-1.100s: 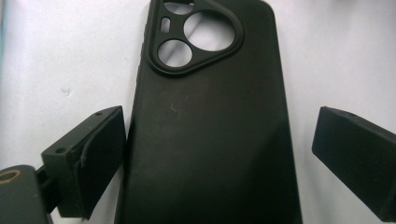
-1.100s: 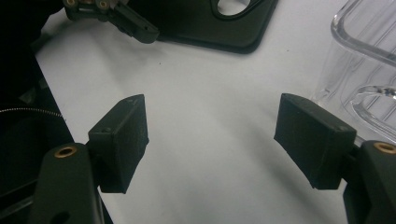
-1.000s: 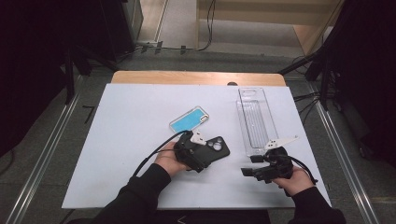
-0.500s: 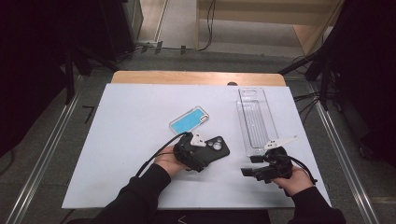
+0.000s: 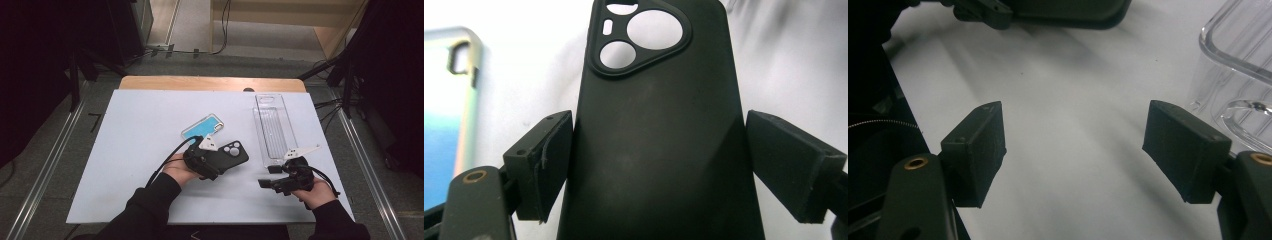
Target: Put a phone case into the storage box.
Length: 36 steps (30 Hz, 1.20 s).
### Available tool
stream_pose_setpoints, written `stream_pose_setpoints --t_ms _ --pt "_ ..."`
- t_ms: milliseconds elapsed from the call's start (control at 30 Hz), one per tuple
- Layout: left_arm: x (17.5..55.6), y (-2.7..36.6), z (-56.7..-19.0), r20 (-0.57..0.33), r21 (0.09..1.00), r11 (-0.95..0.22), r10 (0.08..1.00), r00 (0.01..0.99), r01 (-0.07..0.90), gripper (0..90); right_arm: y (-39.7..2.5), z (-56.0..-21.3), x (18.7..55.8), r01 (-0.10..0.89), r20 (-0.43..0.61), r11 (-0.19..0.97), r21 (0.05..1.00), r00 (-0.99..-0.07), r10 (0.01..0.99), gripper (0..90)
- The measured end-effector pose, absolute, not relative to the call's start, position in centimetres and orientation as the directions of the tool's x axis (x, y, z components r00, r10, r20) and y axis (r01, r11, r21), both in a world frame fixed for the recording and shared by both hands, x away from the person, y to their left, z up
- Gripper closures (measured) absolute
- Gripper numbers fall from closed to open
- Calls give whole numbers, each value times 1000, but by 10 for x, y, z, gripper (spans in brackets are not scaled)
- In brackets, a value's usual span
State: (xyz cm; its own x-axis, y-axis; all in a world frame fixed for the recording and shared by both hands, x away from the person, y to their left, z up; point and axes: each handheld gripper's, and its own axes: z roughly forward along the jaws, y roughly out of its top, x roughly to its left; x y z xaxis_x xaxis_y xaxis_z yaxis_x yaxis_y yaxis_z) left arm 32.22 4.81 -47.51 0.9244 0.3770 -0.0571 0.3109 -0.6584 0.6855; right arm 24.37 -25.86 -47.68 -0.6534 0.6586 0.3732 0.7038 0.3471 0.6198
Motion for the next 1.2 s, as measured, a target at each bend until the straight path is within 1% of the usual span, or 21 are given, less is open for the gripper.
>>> stream_pose_setpoints --t_ms 133,333,500,767,1033,1200 --pt "321 54 -465 -82 698 -634 393 916 334 151 -258 -474 244 696 367 354 624 -661 654 218" --pt "319 63 -454 -114 714 -595 420 900 369 150 -257 -470 244 704 371 329 629 -644 669 201" --pt "319 74 -448 -161 716 -555 459 874 423 149 -254 -464 244 706 384 311 636 -639 666 201" --pt "316 86 -446 -190 720 -509 510 839 472 149 -249 -453 243 714 394 257 652 -608 689 203" --pt "308 92 -448 -230 728 -435 574 786 530 148 -237 -449 242 722 415 244 648 -603 682 203" --pt "304 95 -451 -228 744 -390 615 755 543 149 -228 -444 244 721 421 240 650 -605 675 203"
